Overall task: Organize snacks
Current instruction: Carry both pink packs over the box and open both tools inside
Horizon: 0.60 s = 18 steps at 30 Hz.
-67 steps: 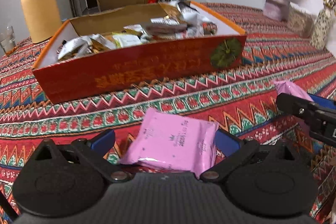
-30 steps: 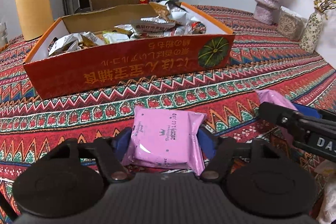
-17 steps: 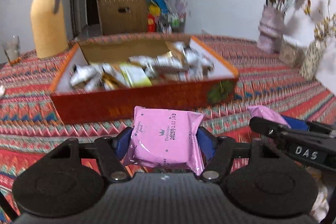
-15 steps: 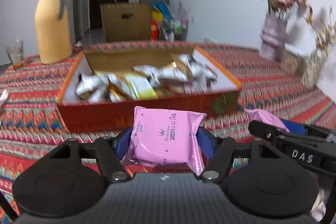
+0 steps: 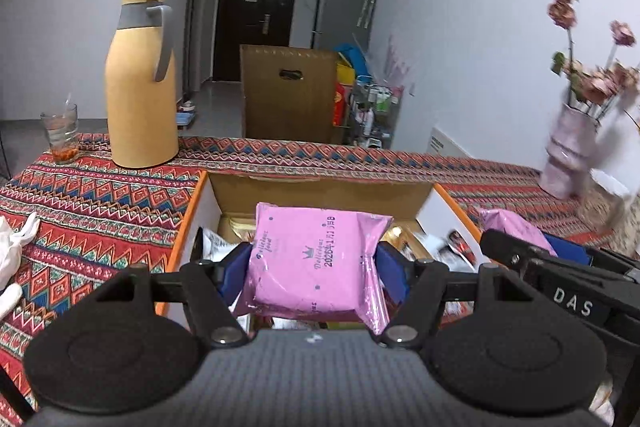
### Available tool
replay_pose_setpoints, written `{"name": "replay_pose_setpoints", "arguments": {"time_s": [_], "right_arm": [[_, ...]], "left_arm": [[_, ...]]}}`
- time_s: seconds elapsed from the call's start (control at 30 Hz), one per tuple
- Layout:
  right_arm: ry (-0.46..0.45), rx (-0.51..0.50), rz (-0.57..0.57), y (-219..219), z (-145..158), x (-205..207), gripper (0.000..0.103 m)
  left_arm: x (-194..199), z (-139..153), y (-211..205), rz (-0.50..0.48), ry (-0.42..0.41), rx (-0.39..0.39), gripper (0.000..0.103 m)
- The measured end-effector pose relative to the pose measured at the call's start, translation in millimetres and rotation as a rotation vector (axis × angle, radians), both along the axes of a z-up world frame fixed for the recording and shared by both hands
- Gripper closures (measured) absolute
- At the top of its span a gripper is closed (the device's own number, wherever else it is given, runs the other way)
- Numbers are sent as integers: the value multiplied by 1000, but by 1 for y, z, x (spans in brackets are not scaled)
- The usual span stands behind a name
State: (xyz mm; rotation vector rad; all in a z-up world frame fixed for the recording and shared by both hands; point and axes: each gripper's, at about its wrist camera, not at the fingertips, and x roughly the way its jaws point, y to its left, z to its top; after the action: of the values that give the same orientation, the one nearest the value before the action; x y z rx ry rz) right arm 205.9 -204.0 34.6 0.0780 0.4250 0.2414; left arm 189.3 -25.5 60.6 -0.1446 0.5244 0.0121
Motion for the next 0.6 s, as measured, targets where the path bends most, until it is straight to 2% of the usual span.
{"name": "replay_pose_setpoints", "arguments": {"time_s": [0.27,0.47,0.6], "right_arm": [[32,-6,-11,20,-12,59,42],[53,-21,-5,25,-34,76,42],[68,-26,-3,27,-39,80,41]], "left_arm": [[38,-18,13,61,19,-1,35],[51,-39,23,59,60,-21,35],[48,-41,25,58,60,-31,31]]}}
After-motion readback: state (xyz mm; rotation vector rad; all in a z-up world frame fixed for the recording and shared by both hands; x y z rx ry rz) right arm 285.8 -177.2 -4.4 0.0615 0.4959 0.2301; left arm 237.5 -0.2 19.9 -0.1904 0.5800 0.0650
